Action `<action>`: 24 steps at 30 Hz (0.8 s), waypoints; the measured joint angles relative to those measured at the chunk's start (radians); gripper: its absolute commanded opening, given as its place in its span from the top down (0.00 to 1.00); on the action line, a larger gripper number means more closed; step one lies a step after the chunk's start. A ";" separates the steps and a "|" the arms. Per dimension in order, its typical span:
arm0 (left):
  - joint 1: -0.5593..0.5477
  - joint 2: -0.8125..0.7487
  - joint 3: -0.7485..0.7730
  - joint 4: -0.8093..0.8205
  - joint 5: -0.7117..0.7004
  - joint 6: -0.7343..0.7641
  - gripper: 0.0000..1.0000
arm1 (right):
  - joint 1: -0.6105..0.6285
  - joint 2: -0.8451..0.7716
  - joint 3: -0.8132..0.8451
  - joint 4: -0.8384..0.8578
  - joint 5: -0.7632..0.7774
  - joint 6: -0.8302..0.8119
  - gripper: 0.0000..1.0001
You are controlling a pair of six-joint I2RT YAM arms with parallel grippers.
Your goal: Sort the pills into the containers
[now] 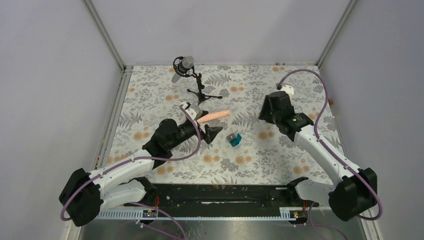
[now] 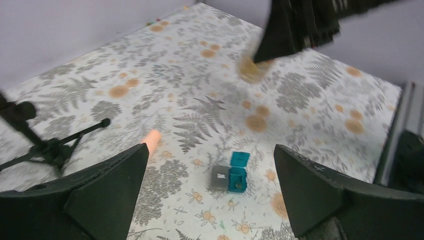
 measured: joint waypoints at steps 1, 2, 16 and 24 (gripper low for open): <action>0.000 -0.014 0.000 -0.013 -0.040 -0.018 0.01 | -0.049 0.006 -0.042 0.007 0.021 -0.002 0.51; 0.000 -0.027 0.000 -0.021 -0.072 -0.029 0.01 | -0.082 0.015 -0.070 0.007 0.038 -0.001 0.51; 0.013 -0.217 -0.176 0.041 -0.507 -0.091 0.01 | -0.239 0.214 -0.215 0.085 0.187 0.144 0.19; 0.042 -0.222 -0.142 -0.063 -0.594 -0.208 0.01 | -0.239 0.200 -0.225 0.084 0.198 0.146 0.02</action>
